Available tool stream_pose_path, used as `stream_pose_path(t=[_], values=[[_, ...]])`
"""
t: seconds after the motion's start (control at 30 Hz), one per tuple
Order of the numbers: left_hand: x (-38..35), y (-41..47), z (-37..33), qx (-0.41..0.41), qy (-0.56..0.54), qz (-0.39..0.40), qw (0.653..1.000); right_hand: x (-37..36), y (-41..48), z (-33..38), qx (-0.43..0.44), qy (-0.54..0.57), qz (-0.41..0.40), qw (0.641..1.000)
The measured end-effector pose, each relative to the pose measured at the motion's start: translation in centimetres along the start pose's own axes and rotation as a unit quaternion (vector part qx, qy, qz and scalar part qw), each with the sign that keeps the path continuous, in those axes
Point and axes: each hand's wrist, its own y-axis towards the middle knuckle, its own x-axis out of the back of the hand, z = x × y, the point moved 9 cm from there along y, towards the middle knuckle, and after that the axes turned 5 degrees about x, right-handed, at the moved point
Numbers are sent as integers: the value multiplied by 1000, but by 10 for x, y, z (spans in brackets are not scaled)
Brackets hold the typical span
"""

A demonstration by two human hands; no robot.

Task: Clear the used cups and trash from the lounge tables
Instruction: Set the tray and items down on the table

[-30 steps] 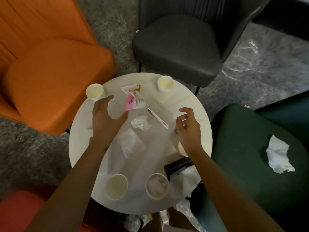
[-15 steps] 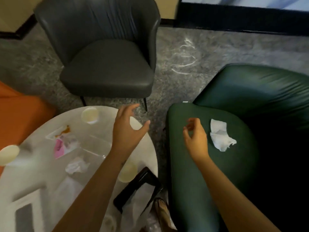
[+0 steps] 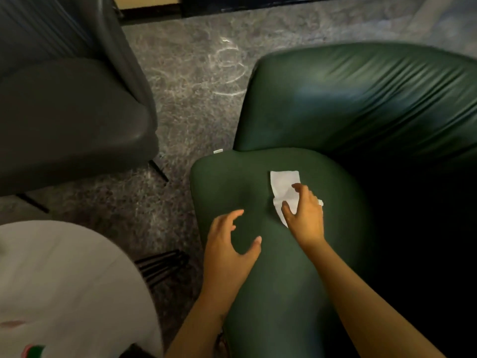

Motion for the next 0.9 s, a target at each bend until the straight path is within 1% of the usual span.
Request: stream_pose_path(t=[0.1, 0.27, 0.33, 0.4, 0.47, 0.6, 0.67, 0.77, 0.9], values=[[-29, -1, 27, 15, -12, 6, 1000, -27, 13, -42, -32, -44, 15, 998], [-63, -14, 60, 41, -16, 42, 998, -69, 25, -100, -124, -86, 70, 986], [-69, -17, 71, 50, -13, 49, 997, -84, 27, -113, -140, -93, 106, 980], [-72, -19, 82, 65, -16, 57, 996, -96, 26, -118, -137, -101, 128, 977], [-72, -20, 89, 73, -11, 59, 995, -102, 22, -116, -118, -117, 117, 979], [-68, -18, 93, 77, 1, 57, 995, -106, 6, -99, -53, -140, 67, 987], [-64, -16, 92, 73, 4, 51, 996, -107, 0, -90, -22, -106, 53, 993], [-56, -13, 90, 75, -2, 39, 996, -103, -4, -67, 23, -77, 60, 995], [-35, -9, 78, 79, -32, 19, 996, -75, -17, 6, 121, -9, 24, 992]])
